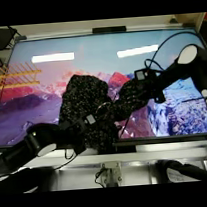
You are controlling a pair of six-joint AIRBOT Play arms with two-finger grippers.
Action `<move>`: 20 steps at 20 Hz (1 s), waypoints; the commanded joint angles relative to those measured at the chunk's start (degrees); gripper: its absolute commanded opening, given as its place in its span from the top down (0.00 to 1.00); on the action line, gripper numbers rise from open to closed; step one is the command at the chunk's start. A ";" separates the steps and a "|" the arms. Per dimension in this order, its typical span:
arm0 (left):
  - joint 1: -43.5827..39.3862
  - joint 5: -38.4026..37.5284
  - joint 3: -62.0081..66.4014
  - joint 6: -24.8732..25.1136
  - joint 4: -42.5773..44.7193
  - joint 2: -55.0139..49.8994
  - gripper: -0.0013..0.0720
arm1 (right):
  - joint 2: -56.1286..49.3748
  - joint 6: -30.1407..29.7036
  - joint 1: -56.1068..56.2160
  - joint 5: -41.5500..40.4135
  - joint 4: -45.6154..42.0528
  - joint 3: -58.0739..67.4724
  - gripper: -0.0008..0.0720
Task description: Fold the shirts.
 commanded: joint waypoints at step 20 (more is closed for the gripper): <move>24.17 -9.22 6.27 -2.45 8.26 13.49 0.13 | 8.76 12.24 0.02 3.13 5.40 -0.13 0.92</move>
